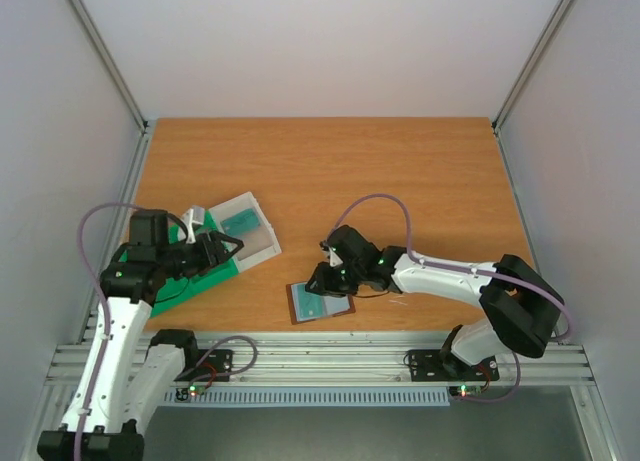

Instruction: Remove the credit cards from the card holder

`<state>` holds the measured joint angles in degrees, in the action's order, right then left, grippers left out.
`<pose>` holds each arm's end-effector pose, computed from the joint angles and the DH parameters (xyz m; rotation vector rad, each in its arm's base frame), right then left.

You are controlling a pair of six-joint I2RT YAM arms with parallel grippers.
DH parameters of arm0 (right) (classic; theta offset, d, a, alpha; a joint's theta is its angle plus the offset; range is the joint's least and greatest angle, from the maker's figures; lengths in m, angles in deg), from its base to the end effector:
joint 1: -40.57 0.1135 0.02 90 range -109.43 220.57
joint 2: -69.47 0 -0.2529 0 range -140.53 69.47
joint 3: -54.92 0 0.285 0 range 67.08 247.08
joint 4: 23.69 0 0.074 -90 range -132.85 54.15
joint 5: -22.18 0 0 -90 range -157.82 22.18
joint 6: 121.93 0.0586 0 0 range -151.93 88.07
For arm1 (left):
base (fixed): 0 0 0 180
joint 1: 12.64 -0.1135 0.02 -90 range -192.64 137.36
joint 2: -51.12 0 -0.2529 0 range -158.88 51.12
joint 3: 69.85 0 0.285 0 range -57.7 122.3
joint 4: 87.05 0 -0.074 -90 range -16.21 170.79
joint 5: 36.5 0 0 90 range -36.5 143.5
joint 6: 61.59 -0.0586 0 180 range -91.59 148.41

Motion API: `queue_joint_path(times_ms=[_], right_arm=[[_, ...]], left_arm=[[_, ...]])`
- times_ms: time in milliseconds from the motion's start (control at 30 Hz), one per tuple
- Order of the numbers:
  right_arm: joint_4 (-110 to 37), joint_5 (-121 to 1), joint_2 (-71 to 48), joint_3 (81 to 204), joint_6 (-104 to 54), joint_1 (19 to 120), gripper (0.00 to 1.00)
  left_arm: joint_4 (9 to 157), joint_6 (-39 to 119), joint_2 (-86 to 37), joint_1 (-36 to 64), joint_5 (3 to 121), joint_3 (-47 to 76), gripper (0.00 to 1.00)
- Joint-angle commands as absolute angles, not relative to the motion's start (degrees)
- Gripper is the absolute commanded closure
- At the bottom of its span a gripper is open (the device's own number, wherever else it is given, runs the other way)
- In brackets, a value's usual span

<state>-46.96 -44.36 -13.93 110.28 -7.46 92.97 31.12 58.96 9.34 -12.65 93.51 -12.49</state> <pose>0.1782 0.2696 0.1310 -0.8354 2.5507 1.0196 0.1882 -0.0376 0.2727 -0.2903 2.3767 -1.0826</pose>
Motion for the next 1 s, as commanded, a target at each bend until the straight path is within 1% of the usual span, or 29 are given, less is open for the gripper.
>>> queue_joint_path(times_ms=[0, 100, 267, 467, 600, 767, 900, 967], right_arm=[[-48.1, -46.1, -16.4, 112.6, -9.3, 93.3, 0.78], [-48.3, -46.7, -17.8, 112.7, -9.9, 93.3, 0.81], [-49.8, -49.7, -18.0, 111.3, -10.5, 93.3, 0.81], [-50.1, -52.5, -18.8, 109.9, -11.3, 93.3, 0.81], [-46.7, -52.6, -20.8, 108.5, -9.2, 93.3, 0.80], [-43.7, -53.1, -21.5, 106.8, -8.2, 93.3, 0.80], [-43.1, -54.6, -20.8, 105.5, -8.5, 93.2, 0.80], [-41.7, -54.1, -20.9, 104.7, -8.3, 93.1, 0.78]], left_arm=[[31.7, 60.7, 10.8, -7.2, 92.7, -14.9, 0.44], [33.7, 62.9, 11.0, -3.2, 91.1, -16.3, 0.51], [36.6, 65.5, 9.2, 4.0, 87.3, -18.0, 0.59], [42.8, 69.6, 6.0, 13.7, 82.5, -21.1, 0.66], [46.0, 72.1, 2.4, 19.5, 77.3, -22.3, 0.67], [52.4, 74.9, -3.3, 25.2, 74.3, -24.6, 0.73], [58.6, 76.8, -8.4, 28.2, 73.3, -26.6, 0.81], [61.1, 77.4, -10.9, 29.1, 72.8, -27.2, 0.85]])
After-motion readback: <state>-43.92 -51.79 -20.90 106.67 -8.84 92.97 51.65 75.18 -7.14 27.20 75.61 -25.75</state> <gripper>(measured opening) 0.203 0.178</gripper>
